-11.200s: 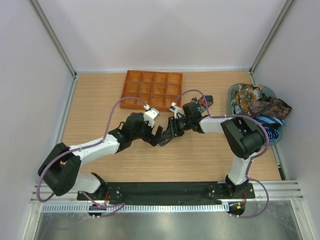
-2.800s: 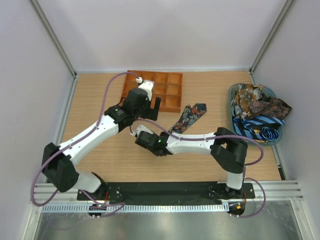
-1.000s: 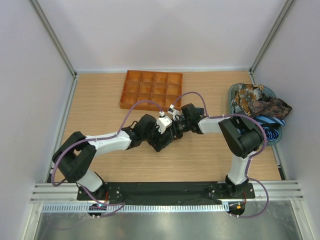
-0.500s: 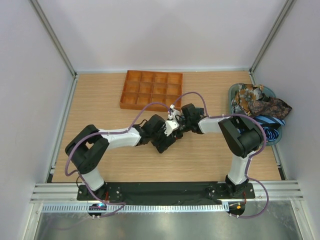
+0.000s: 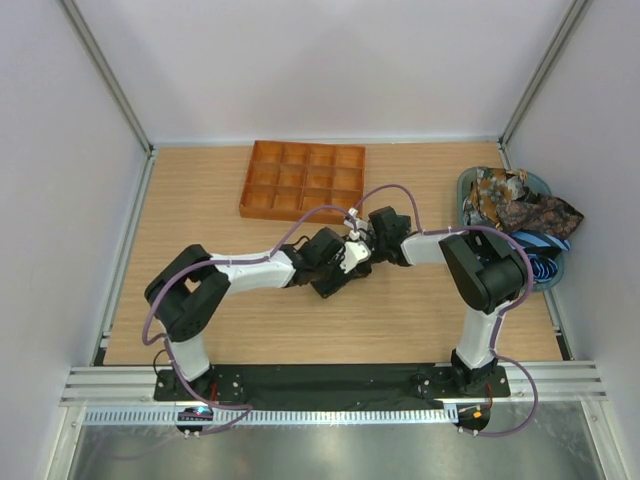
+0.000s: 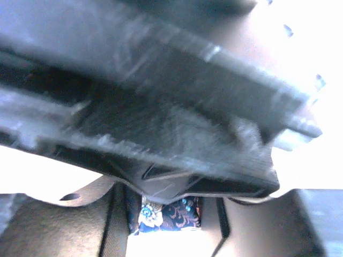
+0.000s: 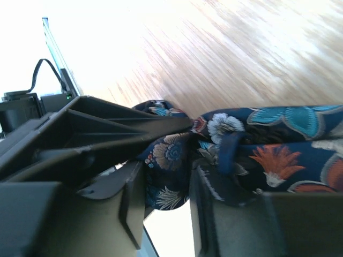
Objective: Roll the ties
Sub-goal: Roll the tie
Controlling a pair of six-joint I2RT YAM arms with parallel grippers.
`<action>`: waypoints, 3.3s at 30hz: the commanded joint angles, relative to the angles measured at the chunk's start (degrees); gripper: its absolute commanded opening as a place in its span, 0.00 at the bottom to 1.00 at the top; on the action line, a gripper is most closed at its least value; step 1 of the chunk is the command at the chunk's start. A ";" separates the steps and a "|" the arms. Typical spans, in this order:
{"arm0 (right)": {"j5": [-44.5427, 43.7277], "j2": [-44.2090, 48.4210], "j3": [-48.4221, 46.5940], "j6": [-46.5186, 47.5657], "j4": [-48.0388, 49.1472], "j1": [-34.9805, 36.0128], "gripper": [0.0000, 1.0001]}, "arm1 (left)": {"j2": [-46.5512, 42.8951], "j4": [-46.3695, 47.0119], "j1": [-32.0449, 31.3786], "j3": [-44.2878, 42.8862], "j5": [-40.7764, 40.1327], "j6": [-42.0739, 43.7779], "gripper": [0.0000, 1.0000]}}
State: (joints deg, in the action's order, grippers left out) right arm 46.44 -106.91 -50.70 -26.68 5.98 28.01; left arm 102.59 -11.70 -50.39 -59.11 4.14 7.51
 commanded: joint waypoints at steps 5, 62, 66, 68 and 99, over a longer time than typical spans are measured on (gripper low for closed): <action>-4.51 -0.84 2.09 3.56 0.61 -0.06 0.46 | 2.09 -3.32 1.35 1.10 -0.80 -4.17 0.35; -5.01 11.54 3.59 -5.93 3.87 -6.56 0.57 | 11.94 -15.28 1.70 -8.83 -1.95 -7.16 0.22; -11.35 18.22 5.34 -5.14 0.62 -8.58 0.59 | 12.55 -15.81 2.23 -9.27 -0.89 -7.24 0.21; -13.20 22.25 6.57 -5.14 -0.26 -10.16 0.59 | 12.73 -16.07 2.49 -9.44 -0.63 -7.16 0.21; -66.62 46.12 9.14 16.03 -19.16 31.82 0.57 | 20.64 -31.80 3.28 -20.69 1.57 -9.88 0.21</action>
State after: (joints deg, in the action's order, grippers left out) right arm -7.49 -57.17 -38.54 -15.31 -12.64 53.08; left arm 117.16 -31.42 -47.97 -83.07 7.16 -1.56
